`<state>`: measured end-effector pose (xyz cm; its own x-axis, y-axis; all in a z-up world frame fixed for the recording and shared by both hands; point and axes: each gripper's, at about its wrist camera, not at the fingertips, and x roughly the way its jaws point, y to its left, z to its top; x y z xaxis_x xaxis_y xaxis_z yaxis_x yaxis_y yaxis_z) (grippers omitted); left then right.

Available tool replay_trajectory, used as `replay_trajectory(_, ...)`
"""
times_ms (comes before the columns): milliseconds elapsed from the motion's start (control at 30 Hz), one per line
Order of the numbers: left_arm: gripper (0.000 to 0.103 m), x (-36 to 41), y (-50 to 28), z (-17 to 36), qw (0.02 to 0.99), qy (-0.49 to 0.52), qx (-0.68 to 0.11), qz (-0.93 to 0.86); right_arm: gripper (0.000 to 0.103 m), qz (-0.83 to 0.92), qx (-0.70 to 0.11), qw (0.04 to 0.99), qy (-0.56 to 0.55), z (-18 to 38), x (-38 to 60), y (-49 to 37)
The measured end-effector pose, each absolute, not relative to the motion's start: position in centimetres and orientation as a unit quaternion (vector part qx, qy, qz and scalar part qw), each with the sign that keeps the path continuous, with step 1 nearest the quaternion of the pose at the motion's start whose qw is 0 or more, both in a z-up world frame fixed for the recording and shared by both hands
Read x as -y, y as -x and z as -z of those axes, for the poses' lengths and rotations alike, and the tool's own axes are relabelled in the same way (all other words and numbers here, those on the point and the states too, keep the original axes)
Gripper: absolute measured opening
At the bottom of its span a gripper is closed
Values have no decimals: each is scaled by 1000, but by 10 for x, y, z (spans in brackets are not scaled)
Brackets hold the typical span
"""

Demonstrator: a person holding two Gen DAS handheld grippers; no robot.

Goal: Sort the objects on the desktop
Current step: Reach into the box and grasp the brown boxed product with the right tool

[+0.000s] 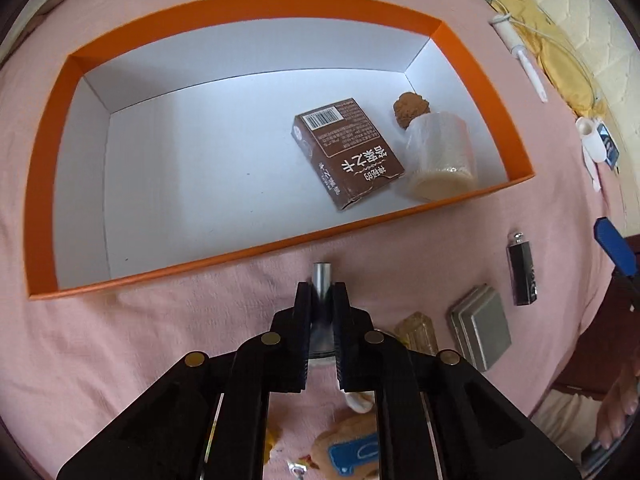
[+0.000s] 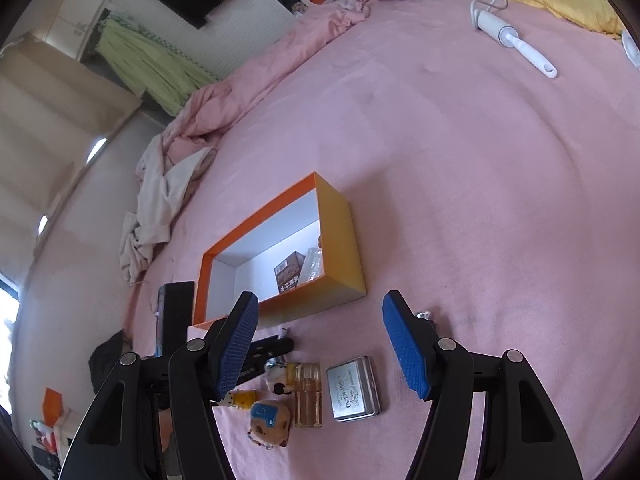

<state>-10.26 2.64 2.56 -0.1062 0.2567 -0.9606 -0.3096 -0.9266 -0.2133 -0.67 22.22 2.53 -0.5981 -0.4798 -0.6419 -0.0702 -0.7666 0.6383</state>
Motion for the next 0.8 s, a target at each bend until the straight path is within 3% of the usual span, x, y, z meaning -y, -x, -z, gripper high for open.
replay_trajectory(167, 11, -9, 99, -81, 222, 593, 33, -773, 65, 835, 322, 122, -429, -27, -222, 6)
replay_trajectory(300, 11, -11, 115, -127, 203, 554, 3, -807, 65, 837, 317, 126, -428, -29, -219, 5)
replay_trajectory(500, 12, -16, 155, -103, 156, 581, -38, -798, 65, 836, 317, 126, -431, -28, -220, 4)
replay_trajectory(567, 25, -16, 155, -99, 137, 575, -46, -805, 65, 835, 319, 126, -430, -28, -221, 4)
replay_trajectory(600, 25, -15, 154, -98, 131, 571, -45, -809, 65, 836, 319, 125, -429, -28, -221, 4)
replay_trajectory(800, 25, 19, 131, -110, 124, 537, 67, -832, 65, 834, 313, 125, -437, -24, -216, 8)
